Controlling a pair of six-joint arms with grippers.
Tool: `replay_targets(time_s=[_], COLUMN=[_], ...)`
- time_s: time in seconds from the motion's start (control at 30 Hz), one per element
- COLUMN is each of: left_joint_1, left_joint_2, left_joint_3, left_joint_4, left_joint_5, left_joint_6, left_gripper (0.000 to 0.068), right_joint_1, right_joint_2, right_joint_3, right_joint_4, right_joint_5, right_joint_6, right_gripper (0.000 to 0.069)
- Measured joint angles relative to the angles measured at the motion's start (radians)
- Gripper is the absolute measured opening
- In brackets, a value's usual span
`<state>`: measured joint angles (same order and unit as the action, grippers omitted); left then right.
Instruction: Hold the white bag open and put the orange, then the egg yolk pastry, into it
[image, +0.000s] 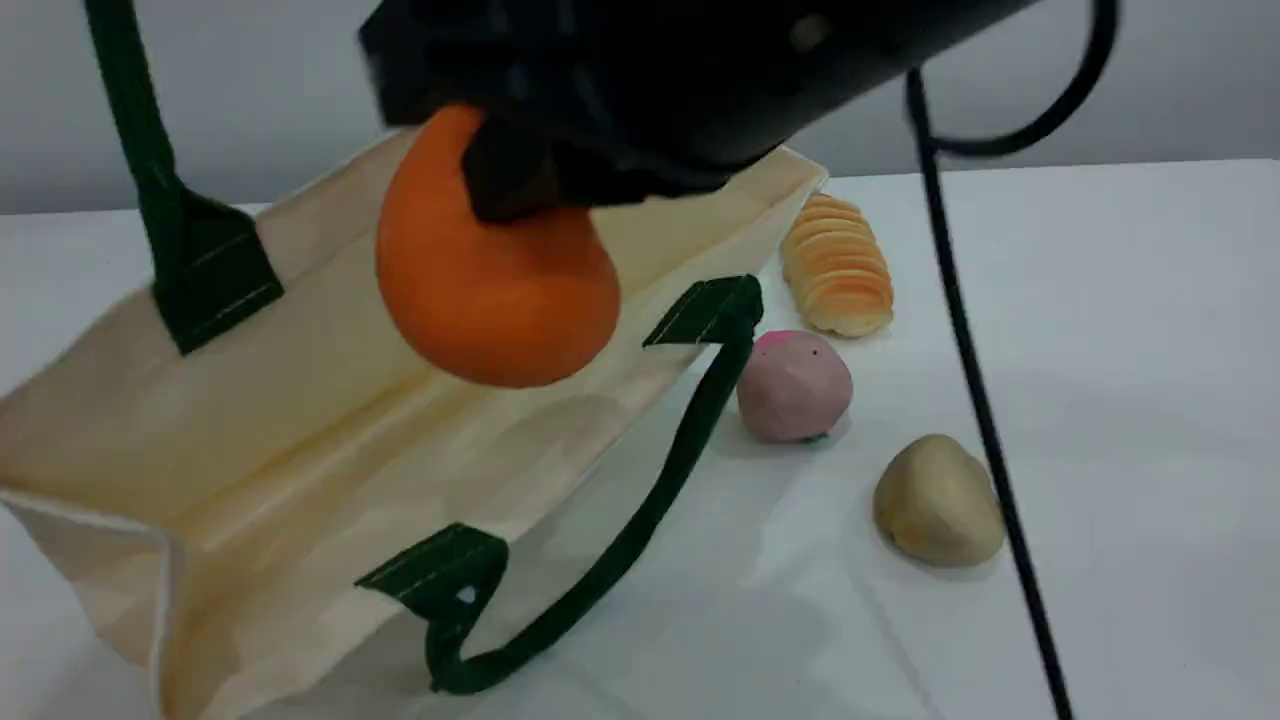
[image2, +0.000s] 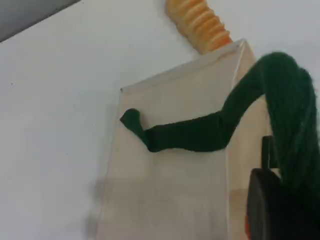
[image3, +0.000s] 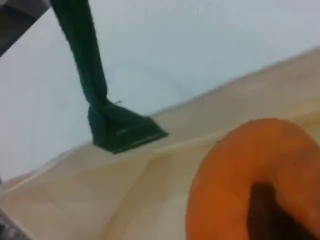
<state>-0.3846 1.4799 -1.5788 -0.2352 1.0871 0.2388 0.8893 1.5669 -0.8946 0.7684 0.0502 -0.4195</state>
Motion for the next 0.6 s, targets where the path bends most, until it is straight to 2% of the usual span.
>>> replay_targets(time_s=[0.3, 0.43, 0.6], left_joint_1=[0.0, 0.0, 0.0], left_joint_2=[0.0, 0.0, 0.0], left_joint_3=[0.0, -0.001, -0.001], left_joint_4=[-0.001, -0.004, -0.004], left_joint_5=[-0.001, -0.003, -0.005], left_joint_6=[-0.001, -0.001, -0.001], left_gripper=[0.0068, 0.0068, 0.0068], right_joint_1=[0.016, 0.037, 0.081], right_joint_2=[0.101, 0.138, 0.19], right_joint_3=[-0.001, -0.009, -0.071], right_joint_4=[0.056, 0.059, 0.058], right_joint_5=[-0.144, -0.178, -0.178], right_joint_6=[0.0, 0.005, 0.007], right_gripper=[0.0025, 0.0025, 0.0025])
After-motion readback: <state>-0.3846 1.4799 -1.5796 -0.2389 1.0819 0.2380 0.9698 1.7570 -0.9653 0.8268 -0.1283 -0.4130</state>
